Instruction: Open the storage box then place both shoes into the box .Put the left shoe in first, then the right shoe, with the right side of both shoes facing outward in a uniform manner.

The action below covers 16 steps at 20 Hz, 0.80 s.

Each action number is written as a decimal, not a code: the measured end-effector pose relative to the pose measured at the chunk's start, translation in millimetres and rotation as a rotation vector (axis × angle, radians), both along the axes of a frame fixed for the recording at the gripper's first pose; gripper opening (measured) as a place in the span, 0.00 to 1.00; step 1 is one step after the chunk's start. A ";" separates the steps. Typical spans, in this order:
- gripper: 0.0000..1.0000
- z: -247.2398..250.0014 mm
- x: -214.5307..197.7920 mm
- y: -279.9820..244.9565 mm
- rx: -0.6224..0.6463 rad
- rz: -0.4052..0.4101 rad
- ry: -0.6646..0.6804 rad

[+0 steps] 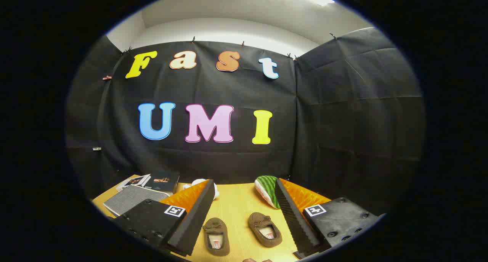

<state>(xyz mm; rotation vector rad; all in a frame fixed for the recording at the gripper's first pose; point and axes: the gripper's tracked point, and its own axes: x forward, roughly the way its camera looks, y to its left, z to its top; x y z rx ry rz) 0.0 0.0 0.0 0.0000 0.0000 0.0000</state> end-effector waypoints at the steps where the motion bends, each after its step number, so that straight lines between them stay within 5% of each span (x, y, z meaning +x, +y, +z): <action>1: 0.97 -0.9 0.9 2.5 -0.005 0.005 0.005; 16: 0.97 -27.0 11.5 37.9 0.032 0.082 0.151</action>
